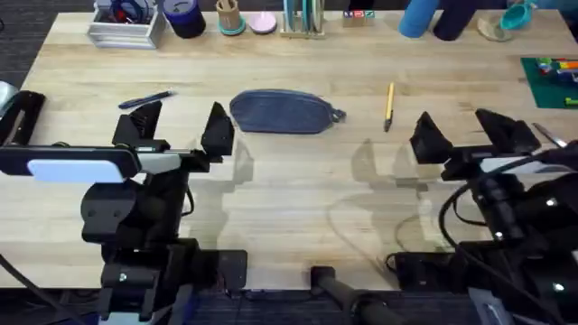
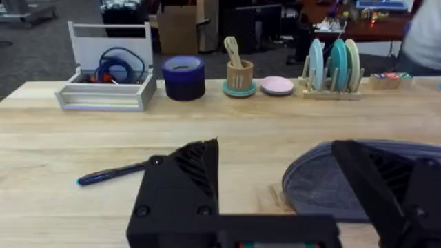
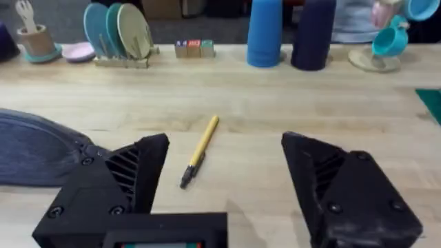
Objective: Unzip the bag, pick up the pens from the table one at a time and place them inside, then zip the bag closed.
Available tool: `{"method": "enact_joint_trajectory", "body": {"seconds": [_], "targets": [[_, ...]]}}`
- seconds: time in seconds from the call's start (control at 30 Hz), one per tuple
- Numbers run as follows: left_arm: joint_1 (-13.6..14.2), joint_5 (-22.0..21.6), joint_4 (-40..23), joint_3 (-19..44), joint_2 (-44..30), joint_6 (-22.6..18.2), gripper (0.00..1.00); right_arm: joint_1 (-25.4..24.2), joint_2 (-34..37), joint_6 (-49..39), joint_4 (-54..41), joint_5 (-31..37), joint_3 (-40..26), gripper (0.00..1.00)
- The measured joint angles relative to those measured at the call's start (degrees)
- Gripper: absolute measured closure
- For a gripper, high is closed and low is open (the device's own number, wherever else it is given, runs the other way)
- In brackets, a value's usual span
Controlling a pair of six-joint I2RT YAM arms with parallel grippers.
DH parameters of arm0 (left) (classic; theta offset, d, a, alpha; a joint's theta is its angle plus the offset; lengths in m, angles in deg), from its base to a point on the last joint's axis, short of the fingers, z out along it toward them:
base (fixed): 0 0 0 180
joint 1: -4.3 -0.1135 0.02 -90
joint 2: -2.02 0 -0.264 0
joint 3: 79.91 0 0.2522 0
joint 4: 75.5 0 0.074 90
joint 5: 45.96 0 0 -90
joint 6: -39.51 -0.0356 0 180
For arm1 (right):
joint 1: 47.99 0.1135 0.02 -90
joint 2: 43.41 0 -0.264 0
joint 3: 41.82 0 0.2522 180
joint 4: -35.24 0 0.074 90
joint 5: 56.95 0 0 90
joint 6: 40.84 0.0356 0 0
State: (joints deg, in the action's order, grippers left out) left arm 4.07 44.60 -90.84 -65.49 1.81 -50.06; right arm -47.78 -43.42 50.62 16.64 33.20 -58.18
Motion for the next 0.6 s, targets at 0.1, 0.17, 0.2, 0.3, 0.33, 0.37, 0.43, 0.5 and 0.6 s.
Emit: {"method": "enact_joint_trajectory", "body": {"seconds": [0.1, 0.17, 0.2, 0.3, 0.33, 0.37, 0.43, 0.5, 0.6], "targets": [[0.0, -0.5, -2.9, 1.5, 0.0, 0.4, 0.007, 0.0, 0.0, 0.2, -5.6, 0.0, -3.5, 0.006], [0.0, -1.0, -5.7, 3.8, -0.1, 1.2, 0.007, 0.0, 0.0, 0.3, -8.7, 0.0, -6.4, 0.006], [0.0, -1.3, -7.2, 5.3, -0.3, 1.6, 0.007, 0.0, 0.0, 0.3, -9.7, 0.0, -7.5, 0.006], [0.0, -1.8, -11.2, 9.7, -1.6, 2.2, 0.007, 0.0, 0.8, 0.3, -12.0, 0.0, -11.5, 0.006], [0.0, -1.9, -12.7, 11.4, -2.3, 2.2, 0.007, 0.0, 1.5, 0.3, -12.5, 0.0, -12.8, 0.006], [0.0, -1.9, -14.0, 12.9, -3.2, 2.4, 0.007, 0.0, 2.4, 0.3, -13.1, 0.0, -14.1, 0.008], [0.0, -2.0, -16.7, 16.3, -5.6, 2.6, 0.008, 0.0, 4.8, 0.3, -14.7, 0.0, -16.7, 0.006], [0.0, -2.1, -18.7, 19.6, -8.2, 2.6, 0.007, 0.0, 7.5, 0.3, -16.4, 0.0, -19.4, 0.008], [0.0, -2.1, -21.0, 24.8, -12.7, 2.7, 0.008, 0.0, 12.7, 0.3, -19.9, 0.0, -24.1, 0.005]]}}
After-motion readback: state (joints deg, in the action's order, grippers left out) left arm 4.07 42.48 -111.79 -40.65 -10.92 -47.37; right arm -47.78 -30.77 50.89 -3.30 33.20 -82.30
